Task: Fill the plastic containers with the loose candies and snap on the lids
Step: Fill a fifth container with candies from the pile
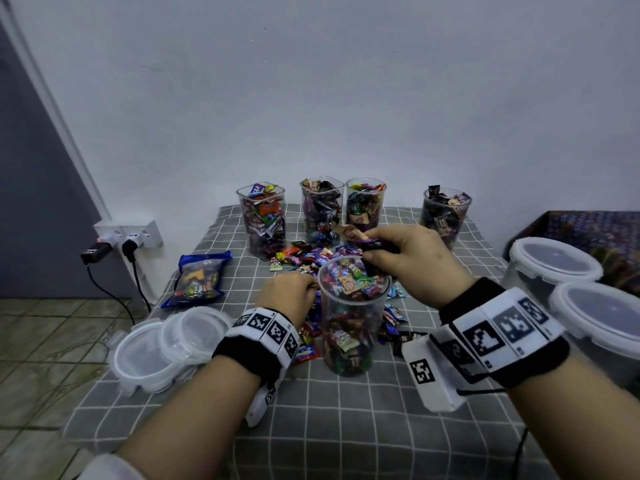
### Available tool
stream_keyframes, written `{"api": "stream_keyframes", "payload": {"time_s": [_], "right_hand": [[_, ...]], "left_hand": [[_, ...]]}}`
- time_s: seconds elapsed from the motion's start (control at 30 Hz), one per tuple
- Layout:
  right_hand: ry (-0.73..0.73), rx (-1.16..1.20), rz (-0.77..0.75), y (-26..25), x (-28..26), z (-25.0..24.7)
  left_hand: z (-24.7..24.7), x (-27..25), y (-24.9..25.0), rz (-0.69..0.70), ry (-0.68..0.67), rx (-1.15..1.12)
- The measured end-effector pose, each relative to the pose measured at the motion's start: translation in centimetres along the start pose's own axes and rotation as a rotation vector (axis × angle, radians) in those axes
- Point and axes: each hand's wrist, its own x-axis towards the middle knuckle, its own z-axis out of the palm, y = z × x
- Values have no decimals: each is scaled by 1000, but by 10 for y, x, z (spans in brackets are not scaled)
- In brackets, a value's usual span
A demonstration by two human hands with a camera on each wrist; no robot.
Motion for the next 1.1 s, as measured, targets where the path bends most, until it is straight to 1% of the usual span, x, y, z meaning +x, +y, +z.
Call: {"api": "stream_keyframes", "payload": {"time_s": [0.13, 0.33, 0.4, 0.5, 0.53, 0.57, 0.6, 0.67, 0.73, 0.77, 0.9, 1.03, 1.1], "right_hand": [[-80, -81, 6, -6, -4, -3], [-75, -131, 6, -10, -8, -2], [-28, -91, 4, -9, -10, 0], [158, 82, -16, -5, -16, 8], [185, 146, -18, -3, -18, 10], [170, 198, -6, 0, -19, 12], [112, 233, 27, 2, -20, 14], [-61, 286, 105, 7, -24, 19], [-177, 287, 133, 10, -28, 24], [-193, 275, 129, 12, -30, 27], [-151, 310, 162, 21, -29, 33], [-130, 355, 185, 22, -32, 36], [-118, 377, 187, 22, -35, 37]], "left_hand": [[0, 1, -1, -5, 2, 5], [1, 1, -1, -23, 6, -9], [0, 0, -1, -26, 7, -23], [0, 0, -1, -40, -6, -24], [1, 0, -1, -44, -9, -26], [1, 0, -1, -50, -7, -35], [1, 0, -1, -59, -7, -53], [0, -1, -2, -71, 2, -97], [-2, -3, -2, -71, 19, -142], [-3, -4, -2, -65, 31, -156], [-5, -7, -3, -30, 72, -259], [-10, -9, -8, -84, 177, -526], [-17, -8, -10, -106, 233, -622]]}}
